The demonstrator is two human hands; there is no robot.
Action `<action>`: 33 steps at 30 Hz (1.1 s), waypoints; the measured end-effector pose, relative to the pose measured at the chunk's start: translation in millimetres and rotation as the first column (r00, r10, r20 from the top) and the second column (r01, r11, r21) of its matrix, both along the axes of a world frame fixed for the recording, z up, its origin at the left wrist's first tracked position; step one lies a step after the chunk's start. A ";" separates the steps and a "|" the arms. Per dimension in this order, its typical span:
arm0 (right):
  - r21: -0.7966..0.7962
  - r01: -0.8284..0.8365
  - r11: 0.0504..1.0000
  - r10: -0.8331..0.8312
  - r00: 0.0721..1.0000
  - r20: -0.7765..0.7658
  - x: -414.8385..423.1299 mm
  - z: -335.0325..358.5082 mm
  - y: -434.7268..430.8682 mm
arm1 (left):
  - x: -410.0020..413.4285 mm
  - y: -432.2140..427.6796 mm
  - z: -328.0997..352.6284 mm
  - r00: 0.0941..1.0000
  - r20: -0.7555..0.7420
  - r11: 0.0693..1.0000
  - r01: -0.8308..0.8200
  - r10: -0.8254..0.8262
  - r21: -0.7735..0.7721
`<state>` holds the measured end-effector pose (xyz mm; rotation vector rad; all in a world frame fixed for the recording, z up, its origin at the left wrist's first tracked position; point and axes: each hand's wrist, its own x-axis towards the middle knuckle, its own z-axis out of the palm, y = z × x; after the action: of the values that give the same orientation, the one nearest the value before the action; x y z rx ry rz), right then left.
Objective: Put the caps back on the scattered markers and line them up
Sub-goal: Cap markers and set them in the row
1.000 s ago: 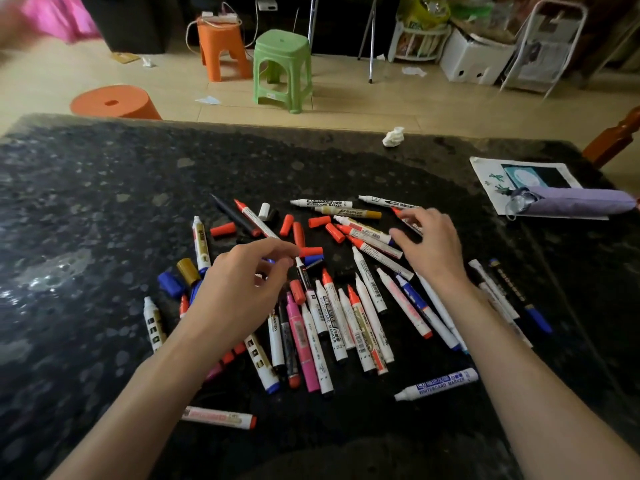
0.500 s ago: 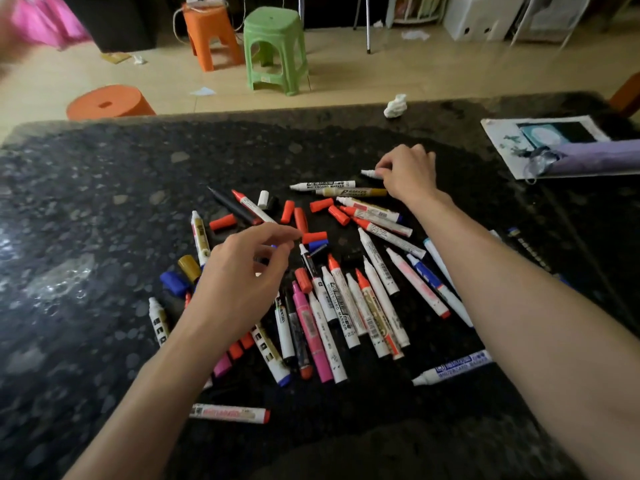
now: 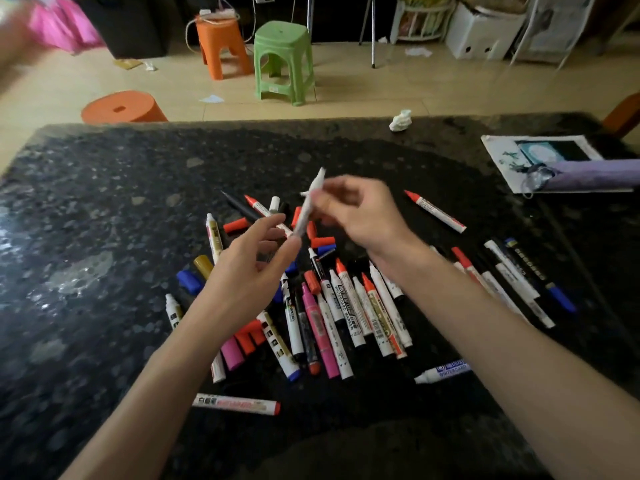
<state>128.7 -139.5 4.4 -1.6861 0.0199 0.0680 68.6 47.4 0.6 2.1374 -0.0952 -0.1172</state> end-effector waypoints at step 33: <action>-0.947 0.072 0.314 0.199 0.970 0.140 -21.0 -49.2 9.2 | -19.0 96.7 2.6 0.993 0.071 0.978 -0.106 0.094 0.181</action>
<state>107.7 -130.4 -44.9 -2.9355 -0.2430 -0.1222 49.6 144.2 3.1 2.3275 -0.0129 0.0004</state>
